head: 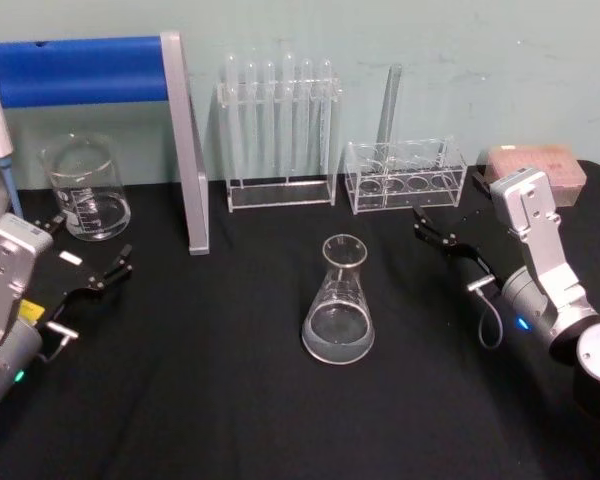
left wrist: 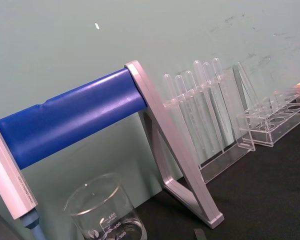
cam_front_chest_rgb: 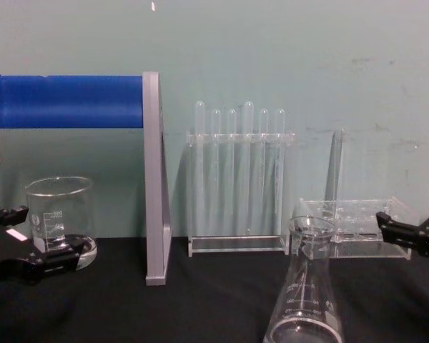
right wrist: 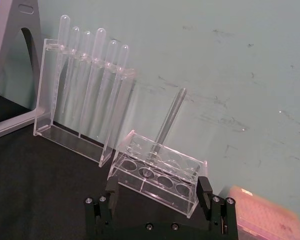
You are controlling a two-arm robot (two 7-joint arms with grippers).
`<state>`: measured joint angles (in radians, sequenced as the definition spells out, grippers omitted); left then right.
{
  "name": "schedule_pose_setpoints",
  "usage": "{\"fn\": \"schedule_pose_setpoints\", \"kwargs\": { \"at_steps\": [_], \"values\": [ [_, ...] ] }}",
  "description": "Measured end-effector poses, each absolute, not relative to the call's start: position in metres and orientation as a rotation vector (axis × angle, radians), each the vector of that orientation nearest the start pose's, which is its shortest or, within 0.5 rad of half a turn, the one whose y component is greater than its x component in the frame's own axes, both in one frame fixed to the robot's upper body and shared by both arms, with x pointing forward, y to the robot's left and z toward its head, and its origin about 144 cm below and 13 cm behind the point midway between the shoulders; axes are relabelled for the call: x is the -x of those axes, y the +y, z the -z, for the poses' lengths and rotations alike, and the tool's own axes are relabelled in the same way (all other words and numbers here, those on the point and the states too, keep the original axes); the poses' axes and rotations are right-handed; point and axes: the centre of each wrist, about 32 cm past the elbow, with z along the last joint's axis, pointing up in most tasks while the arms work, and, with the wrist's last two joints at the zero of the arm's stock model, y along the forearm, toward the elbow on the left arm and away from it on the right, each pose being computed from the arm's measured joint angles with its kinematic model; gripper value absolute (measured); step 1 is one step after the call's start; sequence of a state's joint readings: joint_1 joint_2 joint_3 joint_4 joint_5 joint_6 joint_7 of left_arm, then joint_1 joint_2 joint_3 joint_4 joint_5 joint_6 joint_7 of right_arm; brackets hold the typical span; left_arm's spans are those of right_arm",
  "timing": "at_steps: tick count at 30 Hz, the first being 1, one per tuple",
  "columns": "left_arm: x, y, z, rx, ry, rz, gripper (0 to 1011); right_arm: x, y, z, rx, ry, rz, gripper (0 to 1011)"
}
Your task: Grasp the erlenmeyer flask with one hand, shake it three times, then place it back.
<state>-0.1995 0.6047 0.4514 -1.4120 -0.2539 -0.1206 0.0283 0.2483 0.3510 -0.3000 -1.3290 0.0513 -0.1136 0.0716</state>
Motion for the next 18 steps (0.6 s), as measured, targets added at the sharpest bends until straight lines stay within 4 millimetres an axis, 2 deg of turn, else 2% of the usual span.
{"fn": "schedule_pose_setpoints", "kwargs": {
  "at_steps": [18],
  "values": [
    [-0.4886,0.3097,-1.1398,-0.305,-0.285,-1.248,1001,-0.5187,-0.2684,-1.1443,0.226,-0.297,1.261,1003]
  ]
}}
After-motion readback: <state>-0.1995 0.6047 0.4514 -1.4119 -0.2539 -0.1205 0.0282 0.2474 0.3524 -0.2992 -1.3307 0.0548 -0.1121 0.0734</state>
